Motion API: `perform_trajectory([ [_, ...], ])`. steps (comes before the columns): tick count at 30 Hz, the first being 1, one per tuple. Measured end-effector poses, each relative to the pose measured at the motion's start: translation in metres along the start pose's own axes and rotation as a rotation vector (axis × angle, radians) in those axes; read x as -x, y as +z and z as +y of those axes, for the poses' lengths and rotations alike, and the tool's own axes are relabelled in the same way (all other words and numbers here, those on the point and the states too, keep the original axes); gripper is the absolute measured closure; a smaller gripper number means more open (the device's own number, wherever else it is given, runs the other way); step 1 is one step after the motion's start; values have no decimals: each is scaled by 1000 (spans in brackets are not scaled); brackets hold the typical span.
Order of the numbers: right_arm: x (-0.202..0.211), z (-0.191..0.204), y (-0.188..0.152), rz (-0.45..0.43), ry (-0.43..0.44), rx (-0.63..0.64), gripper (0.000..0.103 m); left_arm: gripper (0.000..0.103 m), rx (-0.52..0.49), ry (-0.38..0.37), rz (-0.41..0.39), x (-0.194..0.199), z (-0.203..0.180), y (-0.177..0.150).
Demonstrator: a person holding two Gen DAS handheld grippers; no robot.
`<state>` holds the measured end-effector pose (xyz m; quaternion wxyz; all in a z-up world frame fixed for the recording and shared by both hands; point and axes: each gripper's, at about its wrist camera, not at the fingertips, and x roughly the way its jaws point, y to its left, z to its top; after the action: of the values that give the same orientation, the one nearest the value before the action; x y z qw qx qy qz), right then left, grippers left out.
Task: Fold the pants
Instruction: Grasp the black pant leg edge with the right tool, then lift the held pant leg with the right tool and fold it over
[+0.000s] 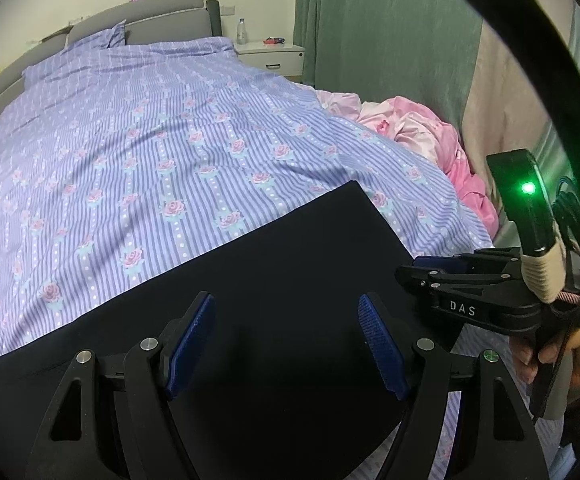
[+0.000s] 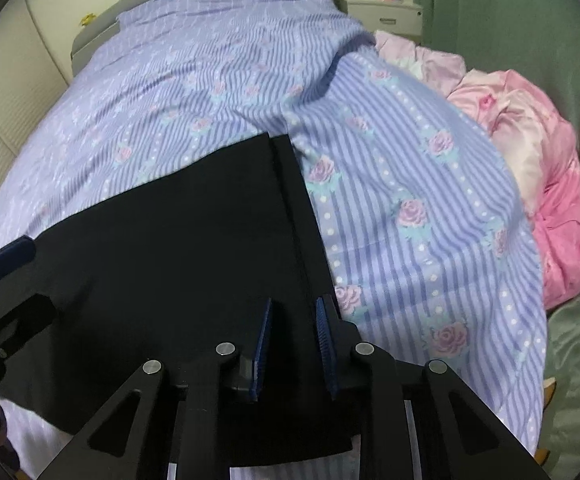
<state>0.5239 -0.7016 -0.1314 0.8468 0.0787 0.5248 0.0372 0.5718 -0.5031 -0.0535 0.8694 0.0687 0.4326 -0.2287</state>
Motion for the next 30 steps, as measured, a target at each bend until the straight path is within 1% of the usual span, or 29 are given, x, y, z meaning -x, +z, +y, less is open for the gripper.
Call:
perform_trajectory([
  [4,-10,-8,5,38,56,-44,78,30,0,1,2,-2,-1,1],
  [6,-11,-10,6,47,65,-47,86,30,1,2,2,-2,-1,1],
  [7,-9,-10,7,45,53,-42,93,30,2,2,2,-2,-1,1],
  [8,-4,-9,8,31,42,-37,97,30,2,3,0,-2,-1,1],
  [10,9,-8,10,-9,26,-37,99,30,-3,5,-8,-2,-3,2],
  [11,19,-7,12,-45,18,-40,101,30,-7,7,-13,-2,-4,3],
  [13,27,-7,16,-71,-2,-40,102,30,-12,8,-18,-3,-5,5],
  [15,28,-8,19,-79,-32,-34,102,30,-13,14,-22,-5,-6,5],
  [18,21,-14,20,-73,-145,-32,103,30,-18,23,-5,-12,-7,6],
  [21,23,-31,17,-71,-93,-116,103,30,-19,16,-1,-11,-6,4],
  [22,26,-31,16,-77,-79,-119,100,30,-16,18,-9,-8,-5,3],
  [24,32,-22,17,-77,-18,-75,75,30,-8,18,-16,-5,-3,2],
  [25,33,-18,17,-78,-5,-57,54,30,-3,21,-16,-4,-2,1],
  [26,32,-11,18,-77,6,-31,46,30,3,22,-16,-3,-2,0],
  [28,25,1,18,-55,14,29,46,30,4,21,-8,-3,-2,-1],
  [30,13,5,18,-16,23,41,46,30,-12,23,-5,-4,-3,-3],
])
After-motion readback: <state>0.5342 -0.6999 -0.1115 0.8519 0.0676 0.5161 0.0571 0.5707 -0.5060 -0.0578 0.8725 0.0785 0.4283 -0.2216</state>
